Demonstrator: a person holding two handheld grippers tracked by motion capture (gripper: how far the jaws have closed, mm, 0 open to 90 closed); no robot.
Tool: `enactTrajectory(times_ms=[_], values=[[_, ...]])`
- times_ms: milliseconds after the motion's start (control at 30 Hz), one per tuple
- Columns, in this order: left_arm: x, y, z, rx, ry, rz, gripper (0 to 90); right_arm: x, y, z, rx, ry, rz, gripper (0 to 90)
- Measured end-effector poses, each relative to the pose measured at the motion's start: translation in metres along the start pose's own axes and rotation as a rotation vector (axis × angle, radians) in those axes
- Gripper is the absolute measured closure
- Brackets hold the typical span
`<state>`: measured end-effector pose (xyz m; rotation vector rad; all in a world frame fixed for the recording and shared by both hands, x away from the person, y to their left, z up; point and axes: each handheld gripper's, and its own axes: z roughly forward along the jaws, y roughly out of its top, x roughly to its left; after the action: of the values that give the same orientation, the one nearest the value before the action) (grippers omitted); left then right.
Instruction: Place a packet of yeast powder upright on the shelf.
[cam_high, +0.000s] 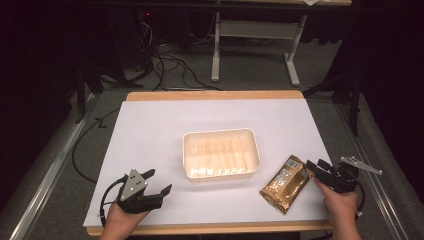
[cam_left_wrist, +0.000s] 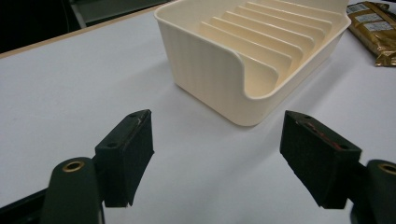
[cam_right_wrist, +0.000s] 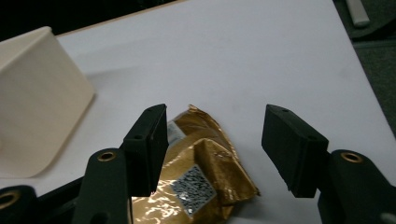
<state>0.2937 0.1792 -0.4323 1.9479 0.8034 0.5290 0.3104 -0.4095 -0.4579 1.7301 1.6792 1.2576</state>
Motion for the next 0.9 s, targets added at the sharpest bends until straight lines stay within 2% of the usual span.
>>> enactTrajectory(times_ms=[33,67,167,267,333,433,500,600,667,700,767,900], values=[[0.000,0.000,0.000,0.001,-0.001,-0.001,26.1,-0.002,0.000,0.001,0.004,-0.005,0.005,41.2],[0.000,0.000,0.000,0.001,-0.001,-0.001,26.2,-0.007,-0.001,0.002,0.014,-0.009,0.030,40.6],[0.000,-0.001,0.000,0.003,0.000,-0.008,26.2,-0.009,-0.002,0.003,0.019,-0.011,0.043,40.1],[0.000,-0.001,0.000,0.000,-0.006,-0.020,26.2,-0.009,-0.004,0.006,0.043,0.011,0.063,36.0],[-0.001,-0.001,0.001,-0.001,-0.008,-0.018,26.2,-0.011,-0.005,0.011,0.070,0.034,0.098,28.9],[-0.001,-0.001,0.000,-0.002,-0.006,-0.011,26.2,-0.013,-0.006,0.016,0.104,0.043,0.127,26.2],[-0.001,-0.001,0.000,-0.004,-0.007,-0.013,26.3,-0.014,-0.008,0.017,0.116,0.047,0.130,25.9],[-0.001,-0.001,0.000,-0.004,-0.008,-0.013,26.3,-0.015,-0.009,0.018,0.122,0.061,0.147,26.1],[-0.001,-0.001,0.000,-0.003,-0.009,-0.007,26.3,-0.017,-0.010,0.018,0.118,0.095,0.194,28.8],[-0.001,-0.001,0.000,-0.003,-0.009,-0.007,26.3,-0.017,-0.010,0.018,0.118,0.095,0.194,28.8],[-0.001,-0.001,0.000,-0.005,-0.010,-0.008,26.3,-0.021,-0.011,0.018,0.119,0.131,0.238,33.4],[-0.002,-0.001,-0.001,-0.004,-0.011,0.000,26.3,-0.023,-0.013,0.017,0.122,0.155,0.265,39.0]])
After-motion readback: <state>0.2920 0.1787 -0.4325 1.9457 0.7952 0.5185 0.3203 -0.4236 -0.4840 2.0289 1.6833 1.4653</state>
